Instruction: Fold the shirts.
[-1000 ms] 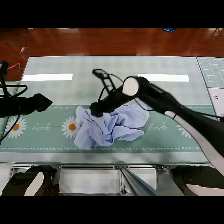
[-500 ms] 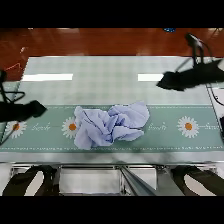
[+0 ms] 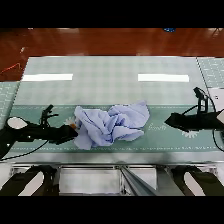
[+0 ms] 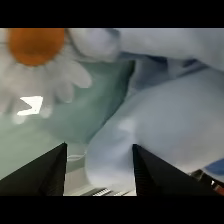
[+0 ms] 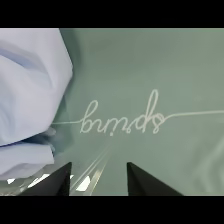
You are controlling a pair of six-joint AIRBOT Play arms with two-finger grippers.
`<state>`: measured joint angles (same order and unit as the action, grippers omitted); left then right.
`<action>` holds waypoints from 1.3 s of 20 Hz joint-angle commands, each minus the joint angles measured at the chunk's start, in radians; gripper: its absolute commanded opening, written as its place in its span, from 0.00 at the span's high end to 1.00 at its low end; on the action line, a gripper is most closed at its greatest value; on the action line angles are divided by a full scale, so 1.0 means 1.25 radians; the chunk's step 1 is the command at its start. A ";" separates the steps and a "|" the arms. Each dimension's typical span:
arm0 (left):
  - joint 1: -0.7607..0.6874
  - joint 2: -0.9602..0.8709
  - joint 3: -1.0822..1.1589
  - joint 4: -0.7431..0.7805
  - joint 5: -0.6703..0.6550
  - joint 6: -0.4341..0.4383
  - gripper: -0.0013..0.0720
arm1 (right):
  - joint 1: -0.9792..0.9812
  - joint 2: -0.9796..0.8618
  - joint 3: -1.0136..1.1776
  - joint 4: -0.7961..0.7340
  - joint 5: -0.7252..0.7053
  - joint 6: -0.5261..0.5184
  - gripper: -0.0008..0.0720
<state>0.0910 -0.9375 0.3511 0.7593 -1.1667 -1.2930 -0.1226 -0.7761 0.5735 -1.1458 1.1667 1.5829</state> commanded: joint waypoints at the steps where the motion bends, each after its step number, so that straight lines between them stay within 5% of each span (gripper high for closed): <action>1: -0.106 -0.080 -0.017 -0.176 0.070 0.082 0.29 | -0.004 0.016 -0.075 0.063 -0.024 -0.005 0.43; 3: -0.188 -0.139 -0.016 -0.264 0.112 0.142 0.29 | 0.014 0.016 -0.112 0.065 -0.053 -0.004 0.43; 4: -0.215 -0.167 -0.012 -0.300 0.128 0.164 0.45 | 0.033 0.016 -0.126 0.066 -0.070 -0.004 0.43; 5: -0.227 -0.189 -0.005 -0.331 0.132 0.187 0.85 | 0.056 0.016 -0.135 0.069 -0.087 0.001 0.43; 6: -0.228 -0.202 0.007 -0.356 0.128 0.211 0.95 | 0.078 0.012 -0.136 0.078 -0.099 0.010 0.43; 11: -0.222 -0.203 0.068 -0.359 0.124 0.229 0.95 | 0.136 -0.079 -0.136 0.184 -0.173 0.019 0.43; 14: -0.222 -0.203 0.073 -0.359 0.124 0.229 0.95 | 0.136 -0.173 -0.134 0.330 -0.210 -0.086 0.43; 23: -0.222 -0.203 0.073 -0.357 0.136 0.229 0.95 | 0.165 -0.438 0.040 0.378 -0.248 -0.107 0.46; 26: -0.199 -0.202 0.112 -0.333 0.137 0.229 0.95 | 0.205 -0.499 0.162 0.378 -0.234 -0.171 0.95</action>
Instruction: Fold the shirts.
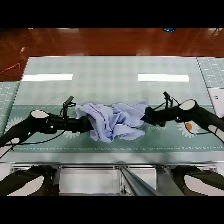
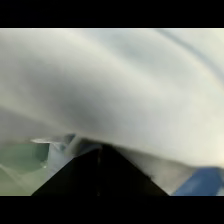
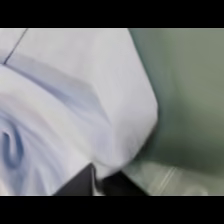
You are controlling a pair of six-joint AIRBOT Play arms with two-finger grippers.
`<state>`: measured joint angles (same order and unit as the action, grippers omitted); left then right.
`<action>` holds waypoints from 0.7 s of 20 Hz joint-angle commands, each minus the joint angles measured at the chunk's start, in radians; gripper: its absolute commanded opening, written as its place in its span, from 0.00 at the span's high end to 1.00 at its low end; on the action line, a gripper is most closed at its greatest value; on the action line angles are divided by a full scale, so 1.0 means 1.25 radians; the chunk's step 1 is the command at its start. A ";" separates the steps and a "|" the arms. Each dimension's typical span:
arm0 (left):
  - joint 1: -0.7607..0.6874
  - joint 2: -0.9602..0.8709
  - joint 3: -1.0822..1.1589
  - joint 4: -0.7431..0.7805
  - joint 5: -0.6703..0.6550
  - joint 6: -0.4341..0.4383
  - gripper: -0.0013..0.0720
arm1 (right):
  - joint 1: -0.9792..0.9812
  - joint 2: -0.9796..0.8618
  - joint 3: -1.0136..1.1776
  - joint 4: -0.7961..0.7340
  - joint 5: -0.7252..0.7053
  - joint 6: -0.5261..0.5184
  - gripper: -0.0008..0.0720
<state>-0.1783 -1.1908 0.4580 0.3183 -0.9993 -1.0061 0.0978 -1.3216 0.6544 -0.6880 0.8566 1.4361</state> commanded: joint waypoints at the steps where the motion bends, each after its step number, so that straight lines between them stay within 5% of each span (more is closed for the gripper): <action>1: 0.043 0.002 0.059 0.033 -0.014 -0.001 0.95 | 0.026 -0.065 0.146 0.001 0.036 -0.065 0.96; 6: 0.262 0.052 0.347 0.039 -0.162 -0.054 0.95 | -0.061 0.021 0.496 -0.150 0.199 0.005 0.96; 14: 0.440 0.194 0.830 0.041 -0.174 -0.157 0.95 | -0.112 0.281 0.928 -0.312 0.263 0.024 0.96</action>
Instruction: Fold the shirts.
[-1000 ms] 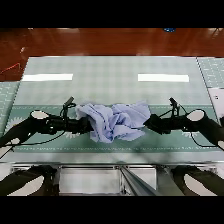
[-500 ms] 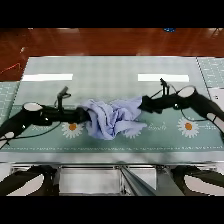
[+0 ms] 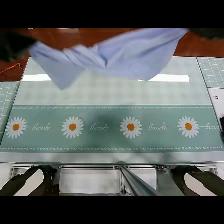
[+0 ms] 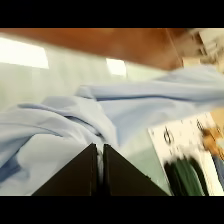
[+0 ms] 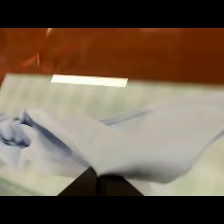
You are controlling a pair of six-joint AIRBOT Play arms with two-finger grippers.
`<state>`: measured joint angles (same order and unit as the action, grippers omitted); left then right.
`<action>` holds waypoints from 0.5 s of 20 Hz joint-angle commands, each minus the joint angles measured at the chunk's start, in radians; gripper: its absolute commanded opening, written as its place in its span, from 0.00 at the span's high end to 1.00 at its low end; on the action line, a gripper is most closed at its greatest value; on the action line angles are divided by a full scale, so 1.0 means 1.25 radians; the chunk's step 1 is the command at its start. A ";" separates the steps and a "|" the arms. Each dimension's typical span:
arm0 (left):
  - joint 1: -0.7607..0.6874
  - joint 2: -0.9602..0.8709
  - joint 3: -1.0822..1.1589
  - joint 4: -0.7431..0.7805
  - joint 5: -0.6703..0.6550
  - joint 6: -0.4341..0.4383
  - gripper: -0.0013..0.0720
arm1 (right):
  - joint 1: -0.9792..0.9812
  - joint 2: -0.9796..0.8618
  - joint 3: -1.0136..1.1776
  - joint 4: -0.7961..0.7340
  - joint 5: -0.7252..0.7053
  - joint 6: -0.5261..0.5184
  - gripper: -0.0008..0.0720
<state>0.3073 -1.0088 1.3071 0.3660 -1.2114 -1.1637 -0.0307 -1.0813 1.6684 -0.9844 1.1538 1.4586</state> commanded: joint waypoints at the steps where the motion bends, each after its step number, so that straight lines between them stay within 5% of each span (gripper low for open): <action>1: 0.070 0.071 0.189 0.003 -0.004 -0.031 0.95 | -0.009 0.131 0.130 -0.103 0.031 0.006 0.96; 6: 0.168 0.235 0.258 0.185 0.004 -0.060 0.95 | -0.009 0.324 0.134 -0.335 0.092 0.080 0.96; 10: 0.057 0.323 0.218 0.423 -0.039 -0.125 0.95 | -0.009 0.392 0.134 -0.450 0.261 0.123 0.96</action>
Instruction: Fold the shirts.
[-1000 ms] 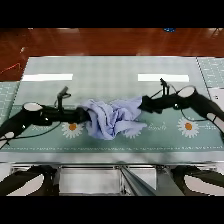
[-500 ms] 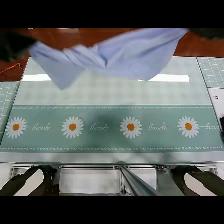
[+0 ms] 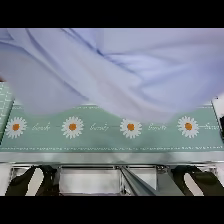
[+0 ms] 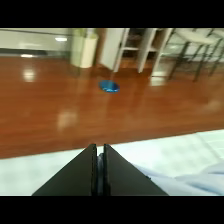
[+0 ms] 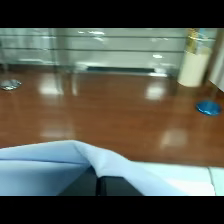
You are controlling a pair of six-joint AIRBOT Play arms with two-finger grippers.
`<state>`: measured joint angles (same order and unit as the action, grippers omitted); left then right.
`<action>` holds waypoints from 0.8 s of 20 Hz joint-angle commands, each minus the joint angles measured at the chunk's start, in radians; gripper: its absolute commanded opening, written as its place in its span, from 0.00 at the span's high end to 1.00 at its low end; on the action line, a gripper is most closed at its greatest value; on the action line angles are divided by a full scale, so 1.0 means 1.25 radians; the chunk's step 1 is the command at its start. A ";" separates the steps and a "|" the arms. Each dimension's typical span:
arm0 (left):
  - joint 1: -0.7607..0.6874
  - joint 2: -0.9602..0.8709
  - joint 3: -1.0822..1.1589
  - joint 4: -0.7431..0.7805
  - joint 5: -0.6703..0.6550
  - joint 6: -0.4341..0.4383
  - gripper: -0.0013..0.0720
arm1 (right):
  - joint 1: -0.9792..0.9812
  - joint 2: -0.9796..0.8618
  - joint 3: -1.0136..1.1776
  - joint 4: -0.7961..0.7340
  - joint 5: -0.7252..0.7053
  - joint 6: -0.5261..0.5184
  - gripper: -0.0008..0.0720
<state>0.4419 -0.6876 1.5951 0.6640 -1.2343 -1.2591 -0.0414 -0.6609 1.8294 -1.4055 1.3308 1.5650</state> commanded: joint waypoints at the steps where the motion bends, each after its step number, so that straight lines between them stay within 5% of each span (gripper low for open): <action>1: -0.096 0.085 -0.045 0.234 -0.033 -0.064 0.95 | 0.000 0.062 -0.005 -0.120 0.167 0.041 0.96; 7: -0.238 0.168 -0.414 0.283 -0.107 -0.114 0.95 | 0.000 0.073 -0.287 0.012 0.299 0.046 0.96; 10: -0.238 0.164 -0.647 0.283 -0.089 -0.113 0.95 | 0.000 0.068 -0.517 0.040 0.189 0.043 0.96; 16: -0.239 0.006 -0.900 0.267 0.229 -0.113 0.95 | 0.000 -0.196 -0.648 0.061 -0.120 0.036 0.96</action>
<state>0.1467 -0.5831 0.5941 1.0096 -1.1389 -1.3975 -0.0414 -0.7475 1.0748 -1.3643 1.3773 1.6180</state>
